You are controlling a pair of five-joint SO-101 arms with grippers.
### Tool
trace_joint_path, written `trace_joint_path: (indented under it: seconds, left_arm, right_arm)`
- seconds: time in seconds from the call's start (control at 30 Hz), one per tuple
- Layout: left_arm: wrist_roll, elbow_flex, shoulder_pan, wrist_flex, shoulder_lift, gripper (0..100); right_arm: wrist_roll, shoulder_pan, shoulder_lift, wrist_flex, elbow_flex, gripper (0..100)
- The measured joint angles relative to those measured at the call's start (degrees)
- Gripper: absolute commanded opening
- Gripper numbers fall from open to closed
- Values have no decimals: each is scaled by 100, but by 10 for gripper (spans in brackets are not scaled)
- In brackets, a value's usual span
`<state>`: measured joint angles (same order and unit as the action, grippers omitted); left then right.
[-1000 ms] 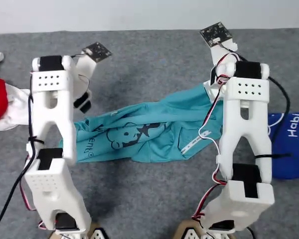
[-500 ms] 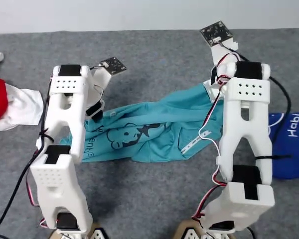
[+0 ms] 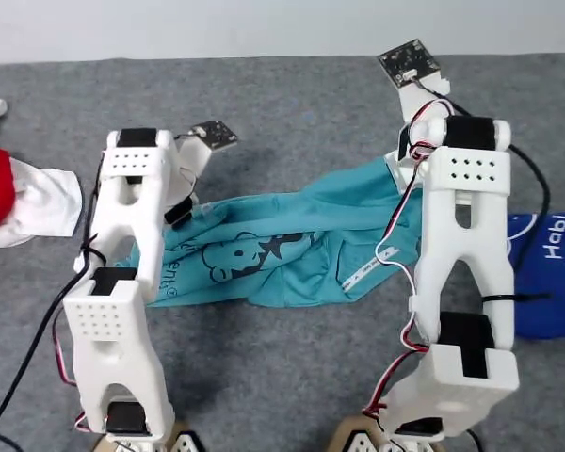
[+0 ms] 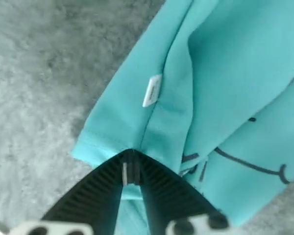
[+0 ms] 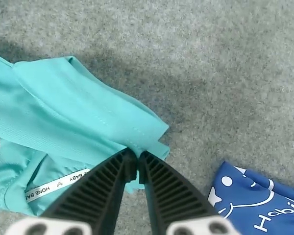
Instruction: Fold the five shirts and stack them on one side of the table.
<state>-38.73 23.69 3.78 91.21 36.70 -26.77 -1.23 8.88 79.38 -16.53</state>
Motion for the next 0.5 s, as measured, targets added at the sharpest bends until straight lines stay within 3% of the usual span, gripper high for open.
trace_joint_path:
  seconds: [0.3,0.5]
  left_arm:
    - [0,1152,0,712,-105,17]
    - [-9,1125,167,756,-105,184]
  right_arm:
    - [0,0,0,0,0,9]
    - [0,0,0,229,0,9]
